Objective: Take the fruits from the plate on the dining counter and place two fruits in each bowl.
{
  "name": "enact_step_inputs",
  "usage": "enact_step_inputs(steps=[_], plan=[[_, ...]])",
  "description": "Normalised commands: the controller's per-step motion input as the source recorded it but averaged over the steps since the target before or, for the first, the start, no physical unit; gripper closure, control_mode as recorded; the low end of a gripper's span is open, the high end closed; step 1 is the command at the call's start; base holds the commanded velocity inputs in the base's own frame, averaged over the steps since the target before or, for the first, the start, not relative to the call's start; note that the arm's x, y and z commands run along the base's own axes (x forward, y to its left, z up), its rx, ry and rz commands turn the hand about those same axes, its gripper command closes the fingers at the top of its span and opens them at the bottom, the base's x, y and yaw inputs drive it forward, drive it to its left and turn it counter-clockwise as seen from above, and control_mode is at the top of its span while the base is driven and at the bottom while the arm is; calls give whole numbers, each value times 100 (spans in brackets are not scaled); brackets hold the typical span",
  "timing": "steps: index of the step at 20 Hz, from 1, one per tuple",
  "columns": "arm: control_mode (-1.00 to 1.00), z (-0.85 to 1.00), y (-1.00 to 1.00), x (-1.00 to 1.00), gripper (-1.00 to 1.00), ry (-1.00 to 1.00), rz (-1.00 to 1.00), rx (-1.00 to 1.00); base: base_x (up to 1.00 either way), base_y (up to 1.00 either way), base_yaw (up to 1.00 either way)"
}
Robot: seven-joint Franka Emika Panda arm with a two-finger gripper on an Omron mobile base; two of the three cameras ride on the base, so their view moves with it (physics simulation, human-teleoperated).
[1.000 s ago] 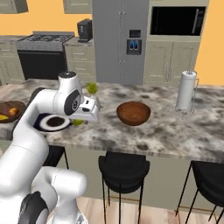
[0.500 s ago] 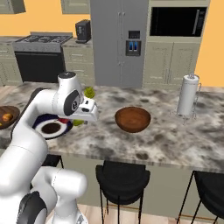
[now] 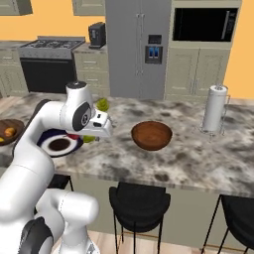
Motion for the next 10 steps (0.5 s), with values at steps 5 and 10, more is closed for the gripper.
enact_step_inputs(steps=[5,10], plan=[[-100,0,-21,54,100,1,1,1,20,0,8],[-100,0,-83,100,100,11,-11,3,0,0,0]])
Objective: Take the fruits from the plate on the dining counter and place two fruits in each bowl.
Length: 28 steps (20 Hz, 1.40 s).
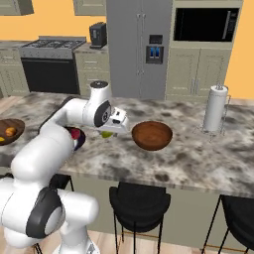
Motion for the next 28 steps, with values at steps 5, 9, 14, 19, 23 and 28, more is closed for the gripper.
enact_step_inputs(steps=[5,9,14,19,23,28], plan=[[-100,-2,-100,100,100,12,-13,6,0,0,0],[-100,-21,-84,100,100,7,-3,13,0,0,0],[-100,-82,-31,85,100,6,0,4,0,0,0],[-100,-76,-12,63,100,2,0,0,0,0,0],[-100,-61,-11,33,100,2,0,0,0,0,0],[-100,-36,-6,6,-100,3,0,0,0,0,0]])
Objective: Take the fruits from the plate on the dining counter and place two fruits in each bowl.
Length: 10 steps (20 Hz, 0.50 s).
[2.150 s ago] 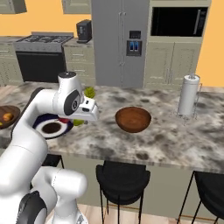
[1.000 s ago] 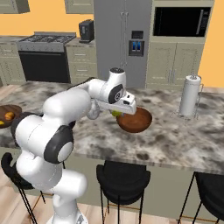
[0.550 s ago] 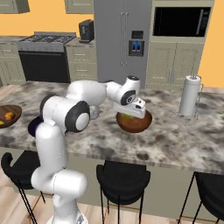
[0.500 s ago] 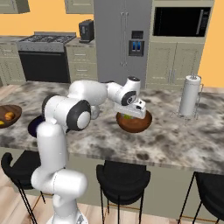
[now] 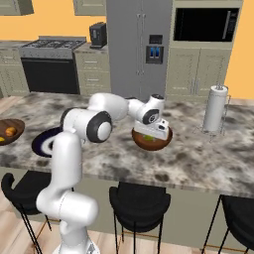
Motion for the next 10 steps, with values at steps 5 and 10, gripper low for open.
enact_step_inputs(steps=[5,10], plan=[[-100,0,-1,-3,-100,3,0,0,0,0,0],[-100,27,14,-14,-100,0,0,0,0,0,0]])
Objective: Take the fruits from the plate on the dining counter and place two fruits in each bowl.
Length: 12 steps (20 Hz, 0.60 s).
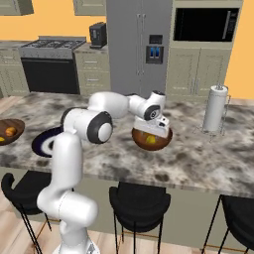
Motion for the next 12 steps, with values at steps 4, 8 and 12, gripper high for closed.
enact_step_inputs(steps=[4,8,12], plan=[[-100,62,56,-63,-100,-5,-9,-6,0,0,0],[-100,66,73,-83,-100,3,-3,-1,0,0,0],[-100,45,67,-85,-100,1,-4,0,0,0,0]])
